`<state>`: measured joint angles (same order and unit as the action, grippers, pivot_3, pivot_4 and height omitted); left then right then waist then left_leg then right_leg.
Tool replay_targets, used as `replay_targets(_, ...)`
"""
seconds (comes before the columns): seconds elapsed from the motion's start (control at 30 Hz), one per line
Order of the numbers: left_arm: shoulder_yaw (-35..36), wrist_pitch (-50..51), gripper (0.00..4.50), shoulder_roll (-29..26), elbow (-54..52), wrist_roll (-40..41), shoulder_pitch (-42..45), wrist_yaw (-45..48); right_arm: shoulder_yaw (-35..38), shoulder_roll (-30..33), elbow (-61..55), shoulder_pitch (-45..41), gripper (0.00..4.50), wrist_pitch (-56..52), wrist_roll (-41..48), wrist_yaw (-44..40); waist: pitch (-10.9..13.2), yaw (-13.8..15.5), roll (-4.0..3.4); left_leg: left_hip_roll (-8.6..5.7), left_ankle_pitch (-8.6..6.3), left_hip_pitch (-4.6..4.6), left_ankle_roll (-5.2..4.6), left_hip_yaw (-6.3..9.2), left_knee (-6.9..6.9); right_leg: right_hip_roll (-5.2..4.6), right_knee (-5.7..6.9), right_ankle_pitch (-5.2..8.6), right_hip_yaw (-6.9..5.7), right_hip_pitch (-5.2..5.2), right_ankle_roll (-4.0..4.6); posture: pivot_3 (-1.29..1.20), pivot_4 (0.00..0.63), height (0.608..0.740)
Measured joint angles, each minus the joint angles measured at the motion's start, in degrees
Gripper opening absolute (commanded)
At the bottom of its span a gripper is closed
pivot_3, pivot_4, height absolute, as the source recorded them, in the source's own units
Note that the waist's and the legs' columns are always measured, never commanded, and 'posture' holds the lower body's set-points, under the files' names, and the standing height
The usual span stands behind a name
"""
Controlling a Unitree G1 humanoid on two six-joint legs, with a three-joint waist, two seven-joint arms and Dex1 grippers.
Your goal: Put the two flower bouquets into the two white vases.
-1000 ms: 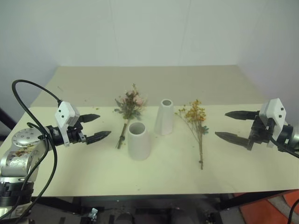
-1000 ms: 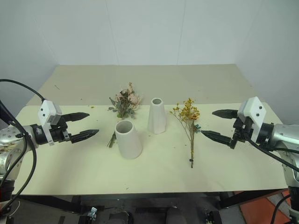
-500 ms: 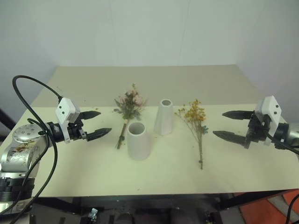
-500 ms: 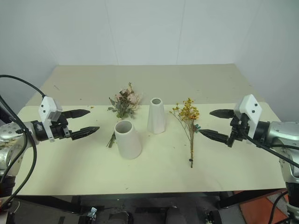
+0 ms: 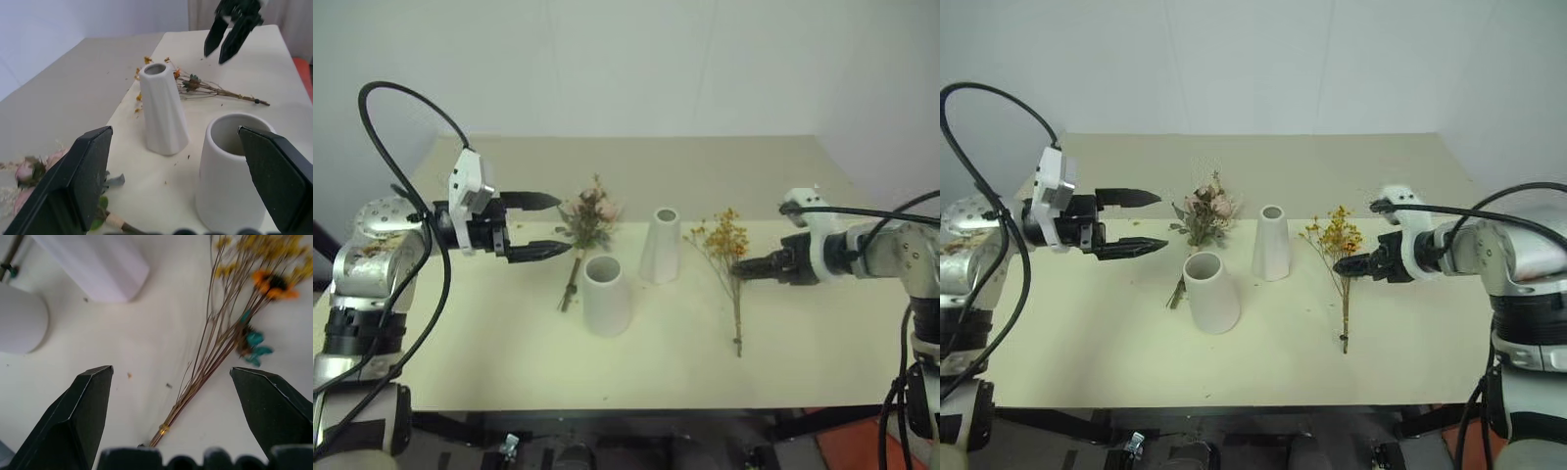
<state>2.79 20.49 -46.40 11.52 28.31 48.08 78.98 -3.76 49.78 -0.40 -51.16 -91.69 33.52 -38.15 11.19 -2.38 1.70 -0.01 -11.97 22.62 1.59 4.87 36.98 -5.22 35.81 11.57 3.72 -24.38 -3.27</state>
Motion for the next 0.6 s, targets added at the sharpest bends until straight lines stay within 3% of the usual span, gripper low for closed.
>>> replay_targets(0.4, -1.05, -1.44, 4.47, 4.38, 4.56, -0.47, 3.78, 2.52, -5.83, -6.79, 7.90, 0.07, 4.50, -0.26, -3.51, 6.33, 0.00, -1.40, 0.00, 0.01, 0.00, 0.01, -0.01, 0.01, 0.00, 0.02, 0.12, -0.01, 0.02, -0.08, -0.02, 0.00, 0.150, 0.740)
replay_targets(0.5, -1.05, -1.53, 4.50, 4.41, 4.82, -0.57, 3.77, 2.48, -6.42, -8.41, 7.74, 0.34, 3.89, -0.22, -4.23, 6.86, 0.00, -1.59, 0.00, 0.01, 0.00, -0.02, -0.01, 0.01, 0.00, 0.03, 0.15, -0.02, 0.02, -0.08, -0.02, 0.00, 0.150, 0.740)
replay_targets(0.6, -1.05, -1.62, 4.50, 4.57, 4.84, -0.98, 3.77, 2.40, -6.76, -10.17, 7.84, 0.57, 2.90, 0.55, -5.61, 7.89, 0.00, -1.63, 0.00, 0.02, 0.00, -0.08, -0.01, 0.01, 0.00, 0.04, 0.19, -0.01, 0.03, -0.04, -0.02, 0.00, 0.150, 0.740)
